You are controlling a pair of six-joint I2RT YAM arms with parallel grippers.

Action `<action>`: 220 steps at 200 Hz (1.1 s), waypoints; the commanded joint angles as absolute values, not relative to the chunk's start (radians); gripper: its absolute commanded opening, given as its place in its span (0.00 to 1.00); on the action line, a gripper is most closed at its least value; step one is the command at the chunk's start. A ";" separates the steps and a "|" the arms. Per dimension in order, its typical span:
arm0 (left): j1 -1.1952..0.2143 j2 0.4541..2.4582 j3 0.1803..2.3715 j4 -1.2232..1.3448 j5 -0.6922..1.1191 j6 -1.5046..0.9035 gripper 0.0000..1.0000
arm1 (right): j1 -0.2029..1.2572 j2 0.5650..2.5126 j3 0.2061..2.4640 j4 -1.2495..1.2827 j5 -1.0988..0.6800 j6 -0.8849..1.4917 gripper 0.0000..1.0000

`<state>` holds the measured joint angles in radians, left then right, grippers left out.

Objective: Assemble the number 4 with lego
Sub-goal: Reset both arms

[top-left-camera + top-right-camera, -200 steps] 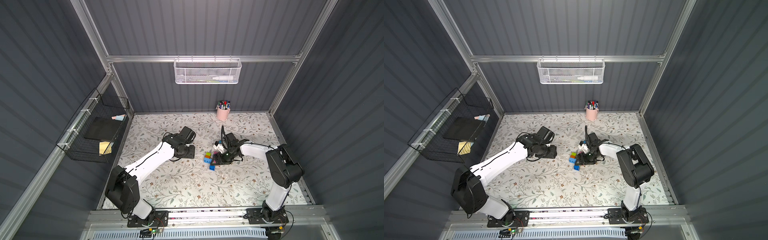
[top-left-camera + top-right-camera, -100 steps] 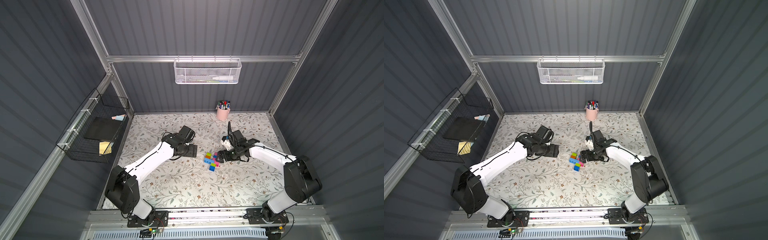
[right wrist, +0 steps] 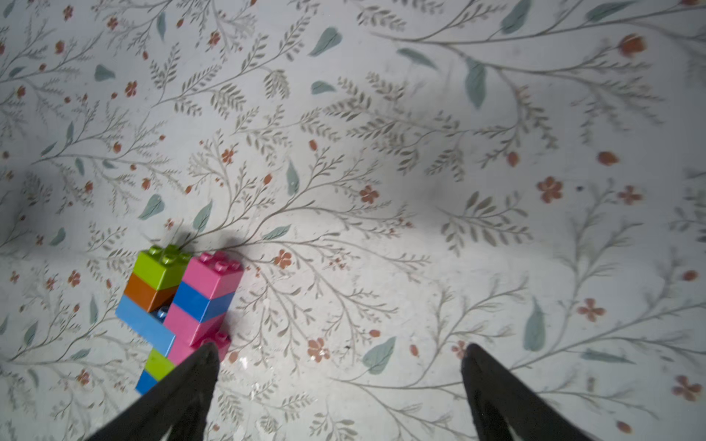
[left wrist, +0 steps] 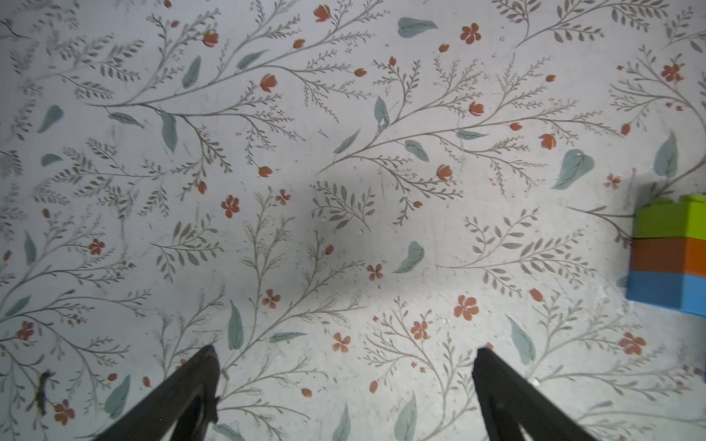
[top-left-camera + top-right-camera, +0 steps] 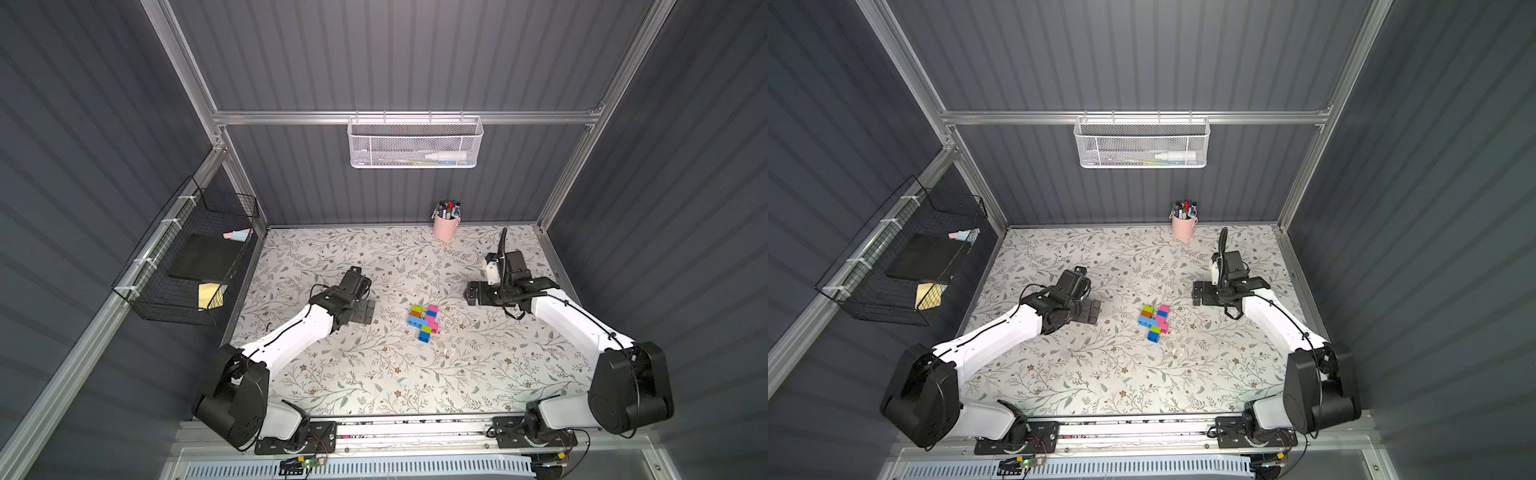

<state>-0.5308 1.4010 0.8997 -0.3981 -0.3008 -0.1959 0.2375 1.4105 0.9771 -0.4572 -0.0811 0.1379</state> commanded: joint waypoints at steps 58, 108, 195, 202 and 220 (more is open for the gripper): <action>-0.341 1.351 0.662 0.043 -0.388 0.011 0.99 | 0.077 1.461 0.823 -0.078 0.240 0.142 0.99; -0.238 1.442 0.588 0.261 -0.351 0.050 0.99 | 0.058 1.483 0.683 0.247 0.274 0.064 0.99; -0.167 1.675 0.496 0.683 -0.254 0.064 0.99 | 0.044 1.481 0.457 0.669 0.157 0.032 0.99; -0.162 1.674 0.500 0.668 -0.249 0.057 0.99 | 0.044 1.496 0.435 0.738 0.141 0.010 0.99; -0.158 1.674 0.481 0.695 -0.245 0.050 0.99 | 0.046 1.497 0.437 0.725 0.144 0.018 0.99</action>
